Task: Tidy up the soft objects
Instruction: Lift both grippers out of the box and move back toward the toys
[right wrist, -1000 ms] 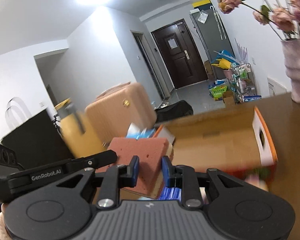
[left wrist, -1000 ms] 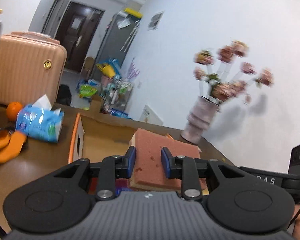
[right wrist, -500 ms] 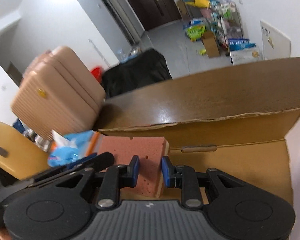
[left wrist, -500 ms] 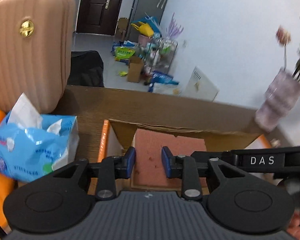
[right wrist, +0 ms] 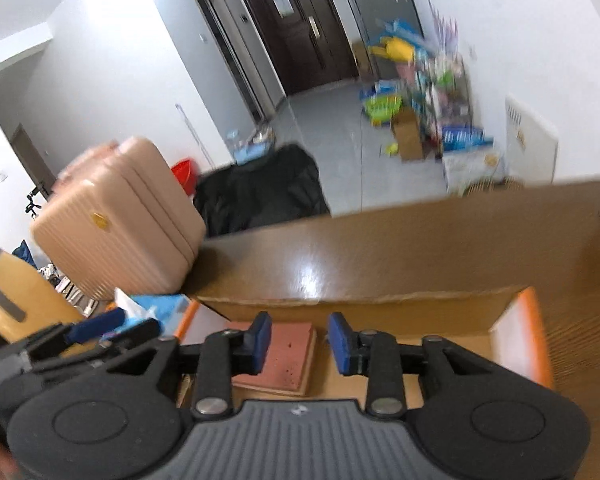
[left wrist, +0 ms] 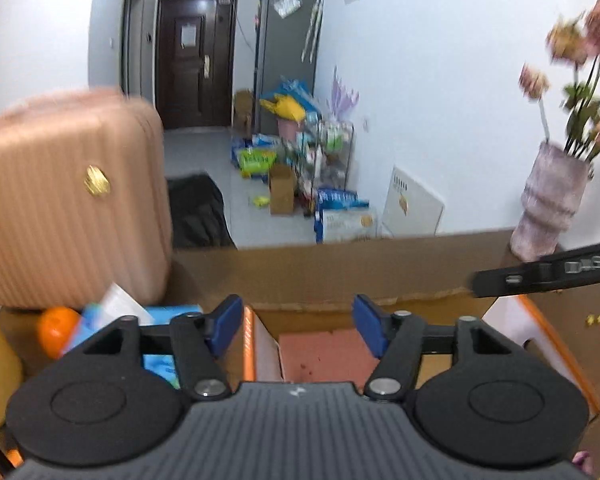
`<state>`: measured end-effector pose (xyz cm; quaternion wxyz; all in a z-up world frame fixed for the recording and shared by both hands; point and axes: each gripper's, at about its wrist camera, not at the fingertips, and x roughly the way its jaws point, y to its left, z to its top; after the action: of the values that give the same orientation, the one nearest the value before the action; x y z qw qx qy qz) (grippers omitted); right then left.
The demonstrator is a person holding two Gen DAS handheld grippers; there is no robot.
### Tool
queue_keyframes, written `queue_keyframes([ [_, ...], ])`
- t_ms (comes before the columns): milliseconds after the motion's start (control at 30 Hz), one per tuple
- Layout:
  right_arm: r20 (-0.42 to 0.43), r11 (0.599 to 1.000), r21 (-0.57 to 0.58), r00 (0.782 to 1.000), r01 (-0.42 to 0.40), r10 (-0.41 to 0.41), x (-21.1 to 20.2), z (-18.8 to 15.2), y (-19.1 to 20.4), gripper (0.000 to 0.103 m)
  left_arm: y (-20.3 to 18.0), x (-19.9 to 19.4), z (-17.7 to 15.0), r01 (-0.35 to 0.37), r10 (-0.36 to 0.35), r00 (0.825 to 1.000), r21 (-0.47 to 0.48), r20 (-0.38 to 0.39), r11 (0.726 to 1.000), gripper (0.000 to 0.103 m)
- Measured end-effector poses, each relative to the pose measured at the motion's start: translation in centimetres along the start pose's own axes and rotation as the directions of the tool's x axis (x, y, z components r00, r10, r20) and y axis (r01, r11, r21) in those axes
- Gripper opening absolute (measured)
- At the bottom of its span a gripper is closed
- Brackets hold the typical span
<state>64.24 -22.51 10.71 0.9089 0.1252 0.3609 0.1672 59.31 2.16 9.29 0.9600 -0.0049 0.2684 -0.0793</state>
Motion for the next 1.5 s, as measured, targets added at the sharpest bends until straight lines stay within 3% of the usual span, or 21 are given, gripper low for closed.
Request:
queue_keyframes([
  [33, 0.021, 1.000, -0.019, 1.000, 0.012, -0.012, -2.1, 0.0, 0.0, 0.043, 0.0, -1.4, 0.4, -0.009, 0.008, 1.000, 0.003, 0.019, 1.000, 0.073],
  [133, 0.096, 0.995, -0.077, 0.994, 0.067, -0.059, -8.6, -0.5, -0.1, 0.075, -0.2, -6.4, 1.0, -0.034, 0.033, 0.995, 0.003, 0.091, 0.999, 0.086],
  [167, 0.126, 0.992, -0.090, 0.989, 0.087, -0.076, -10.7, -0.9, -0.2, 0.090, -0.3, -7.9, 1.0, -0.042, 0.041, 0.991, 0.003, 0.126, 0.999, 0.089],
  [200, 0.162, 0.989, -0.097, 0.982, 0.110, -0.093, -12.6, -1.5, -0.2, 0.101, -0.4, -9.4, 1.0, -0.053, 0.051, 0.986, 0.003, 0.159, 0.999, 0.101],
  [233, 0.205, 0.985, -0.106, 0.972, 0.135, -0.111, -14.8, -2.2, -0.2, 0.103, -0.5, -11.0, 0.8, -0.065, 0.064, 0.977, 0.002, 0.201, 0.998, 0.103],
  [300, 0.276, 0.978, -0.118, 0.951, 0.174, -0.137, -18.0, -3.6, -0.3, 0.103, -1.2, -13.8, 0.4, -0.091, 0.087, 0.964, 0.004, 0.250, 0.996, 0.103],
  [433, 0.341, 0.966, -0.119, 0.923, 0.228, -0.176, -22.2, -5.8, -0.2, 0.103, -2.5, -17.6, -0.2, -0.082, 0.083, 0.958, -0.014, 0.273, 0.997, 0.103],
  [667, 0.460, 0.951, -0.172, 0.874, 0.258, -0.154, -26.7, -10.9, 1.1, 0.103, -3.6, -23.8, -3.6, -0.098, 0.091, 0.935, 0.003, 0.343, 0.995, 0.103],
  [833, 0.428, 0.969, -0.137, 0.894, 0.207, -0.130, -27.6, -16.3, 0.4, 0.103, -4.5, -26.7, -8.9, -0.110, 0.093, 0.932, 0.030, 0.351, 0.993, 0.103],
  [1000, 0.459, 0.945, -0.114, 0.860, 0.308, -0.225, -28.8, -23.0, 1.7, 0.103, -5.5, -29.6, -14.6, -0.089, 0.059, 0.925, 0.065, 0.374, 0.994, 0.103],
  [1133, 0.424, 0.939, -0.172, 0.883, 0.297, -0.202, -29.6, -27.6, 3.0, 0.103, -5.7, -32.1, -19.0, -0.058, 0.033, 0.920, 0.050, 0.391, 0.997, 0.103],
  [1233, 0.465, 0.946, -0.173, 0.869, 0.276, -0.169, -30.5, -31.2, 3.3, 0.103, -5.4, -33.3, -22.6, -0.051, 0.034, 0.920, 0.033, 0.391, 0.998, 0.103],
  [1300, 0.476, 0.945, -0.209, 0.870, 0.252, -0.126, -30.7, -33.6, 3.2, 0.103, -4.8, -33.6, -25.2, -0.052, 0.040, 0.930, 0.022, 0.366, 0.998, 0.103],
  [1400, 0.493, 0.949, -0.171, 0.857, 0.266, -0.151, -30.8, -37.0, 2.7, 0.103, -4.4, -34.0, -28.5, -0.094, 0.093, 0.933, -0.015, 0.348, 0.995, 0.103],
  [1500, 0.532, 0.944, -0.150, 0.829, 0.293, -0.172, -30.7, -40.4, 2.7, 0.103, -4.1, -34.4, -30.5, -0.098, 0.106, 0.942, -0.042, 0.320, 0.994, 0.103],
])
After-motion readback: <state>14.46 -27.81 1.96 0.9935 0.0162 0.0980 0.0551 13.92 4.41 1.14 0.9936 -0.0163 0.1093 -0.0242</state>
